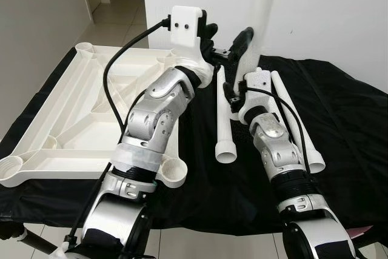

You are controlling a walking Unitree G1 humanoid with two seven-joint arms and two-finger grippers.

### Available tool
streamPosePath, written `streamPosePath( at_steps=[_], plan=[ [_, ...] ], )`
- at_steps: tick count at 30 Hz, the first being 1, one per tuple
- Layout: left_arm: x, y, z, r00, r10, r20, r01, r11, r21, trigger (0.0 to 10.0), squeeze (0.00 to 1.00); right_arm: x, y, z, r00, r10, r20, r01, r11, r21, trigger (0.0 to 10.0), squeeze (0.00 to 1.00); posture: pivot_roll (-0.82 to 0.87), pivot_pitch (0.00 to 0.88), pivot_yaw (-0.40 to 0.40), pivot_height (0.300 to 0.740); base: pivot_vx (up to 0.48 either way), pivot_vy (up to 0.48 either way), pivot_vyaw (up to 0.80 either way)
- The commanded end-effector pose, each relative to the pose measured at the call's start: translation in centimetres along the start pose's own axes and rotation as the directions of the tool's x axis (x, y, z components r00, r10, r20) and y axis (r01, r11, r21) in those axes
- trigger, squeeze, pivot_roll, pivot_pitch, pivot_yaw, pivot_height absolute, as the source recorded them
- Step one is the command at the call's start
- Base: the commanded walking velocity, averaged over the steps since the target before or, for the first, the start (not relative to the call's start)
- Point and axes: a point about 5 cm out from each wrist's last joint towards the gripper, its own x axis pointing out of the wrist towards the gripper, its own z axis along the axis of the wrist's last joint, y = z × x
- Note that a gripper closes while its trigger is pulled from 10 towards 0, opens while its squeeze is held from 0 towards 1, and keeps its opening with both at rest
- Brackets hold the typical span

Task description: Building children table

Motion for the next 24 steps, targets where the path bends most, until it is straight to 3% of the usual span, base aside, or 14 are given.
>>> streamPosePath(
  at_steps=[1, 8, 11, 16, 19, 24],
  plan=[
    [0.0, 0.2, -0.2, 1.000, 0.004, -0.024, -0.004, 1.000, 0.007, 10.0, 0.00, 0.2, -0.1, 0.3, 1.000, -0.015, 0.000, 0.015, 1.000, 0.026, 10.0, 0.00, 0.02, 0.009, -0.004, 0.740, 0.000, 0.000, 0.00],
    [-1.2, 1.2, -1.9, 0.992, 0.032, -0.122, -0.022, 0.996, 0.083, 10.0, 0.00, -0.3, 0.6, 0.2, 1.000, 0.016, 0.013, -0.017, 0.999, 0.028, 10.0, 0.00, 0.03, 0.013, -0.013, 0.740, 0.000, 0.000, 0.00],
    [-2.1, 1.8, -3.5, 0.978, 0.088, -0.190, -0.066, 0.990, 0.123, 10.0, 0.00, -0.6, 0.6, 0.5, 0.999, 0.027, 0.044, -0.028, 0.999, 0.029, 10.0, 0.00, 0.03, 0.017, -0.015, 0.740, 0.000, 0.000, 0.00],
    [-3.2, 3.1, -5.1, 0.949, 0.165, -0.267, -0.130, 0.981, 0.144, 10.0, 0.00, -1.0, 0.2, 0.8, 0.998, 0.020, 0.063, -0.022, 0.999, 0.032, 10.0, 0.00, 0.02, 0.025, -0.015, 0.740, 0.000, 0.000, 0.00],
    [-4.4, 4.3, -6.5, 0.910, 0.249, -0.331, -0.197, 0.963, 0.182, 10.0, 0.00, -1.5, -0.6, 0.9, 0.998, 0.003, 0.069, -0.005, 1.000, 0.031, 10.0, 0.00, 0.02, 0.037, -0.017, 0.740, 0.000, 0.000, 0.00],
    [-6.3, 4.8, -8.0, 0.884, 0.283, -0.372, -0.213, 0.952, 0.218, 10.0, 0.00, -2.3, -1.7, 0.5, 0.998, -0.028, 0.048, 0.027, 0.999, 0.016, 10.0, 0.00, 0.02, 0.046, -0.017, 0.740, 0.000, 0.000, 0.00]
  ],
)
